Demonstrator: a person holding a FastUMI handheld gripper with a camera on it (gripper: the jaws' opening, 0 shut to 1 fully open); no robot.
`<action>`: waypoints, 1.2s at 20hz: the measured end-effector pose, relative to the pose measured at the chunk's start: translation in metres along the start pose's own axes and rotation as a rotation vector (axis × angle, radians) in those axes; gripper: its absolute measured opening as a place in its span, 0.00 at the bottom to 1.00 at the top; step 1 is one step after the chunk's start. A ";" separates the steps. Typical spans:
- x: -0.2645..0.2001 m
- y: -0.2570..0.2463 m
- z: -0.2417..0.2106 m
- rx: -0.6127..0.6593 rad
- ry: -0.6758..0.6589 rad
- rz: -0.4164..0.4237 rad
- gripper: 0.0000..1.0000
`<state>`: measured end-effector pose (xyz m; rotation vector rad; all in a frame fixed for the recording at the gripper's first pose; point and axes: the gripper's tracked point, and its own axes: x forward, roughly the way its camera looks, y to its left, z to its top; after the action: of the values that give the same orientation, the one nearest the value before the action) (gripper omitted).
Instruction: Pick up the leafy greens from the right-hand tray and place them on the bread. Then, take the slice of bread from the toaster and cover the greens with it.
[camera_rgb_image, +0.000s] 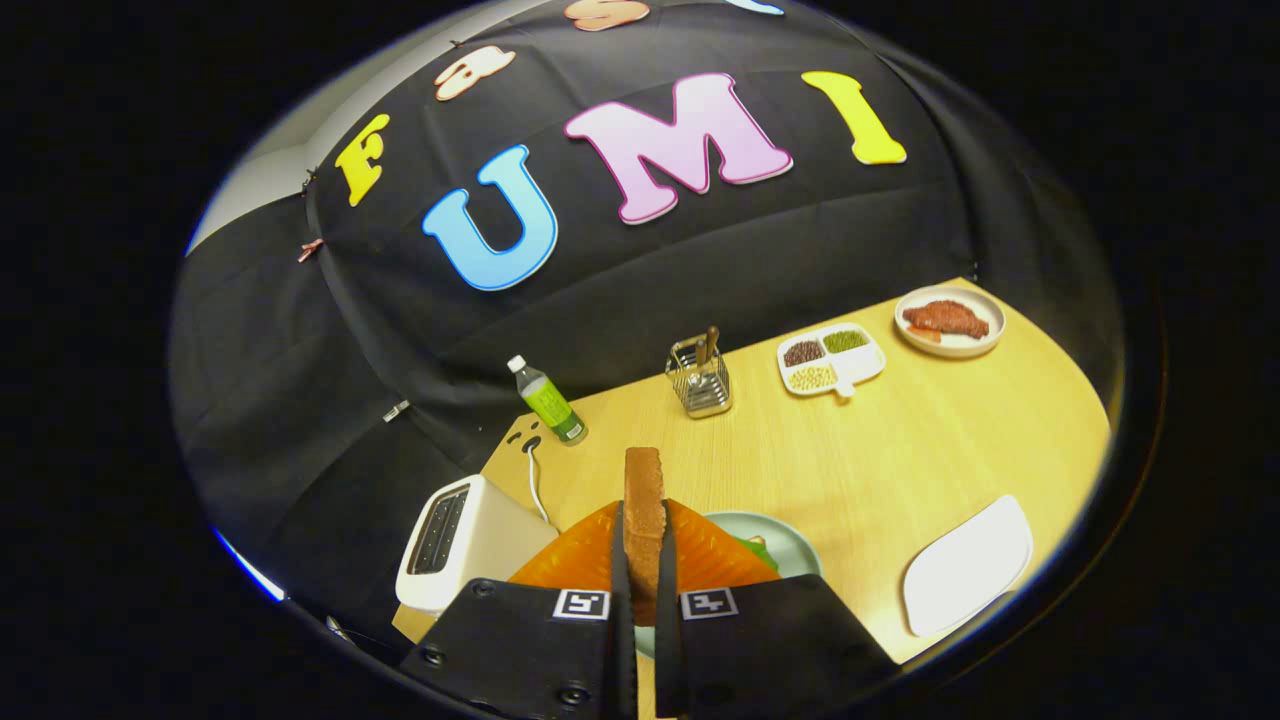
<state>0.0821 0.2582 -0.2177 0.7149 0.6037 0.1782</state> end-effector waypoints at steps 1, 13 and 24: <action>0.008 0.000 -0.008 0.017 0.011 0.005 0.11; 0.056 -0.078 -0.084 0.030 0.126 -0.136 0.11; 0.051 -0.106 -0.082 -0.310 0.176 -0.267 0.60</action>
<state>0.0718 0.2434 -0.3601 0.3159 0.8118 0.0844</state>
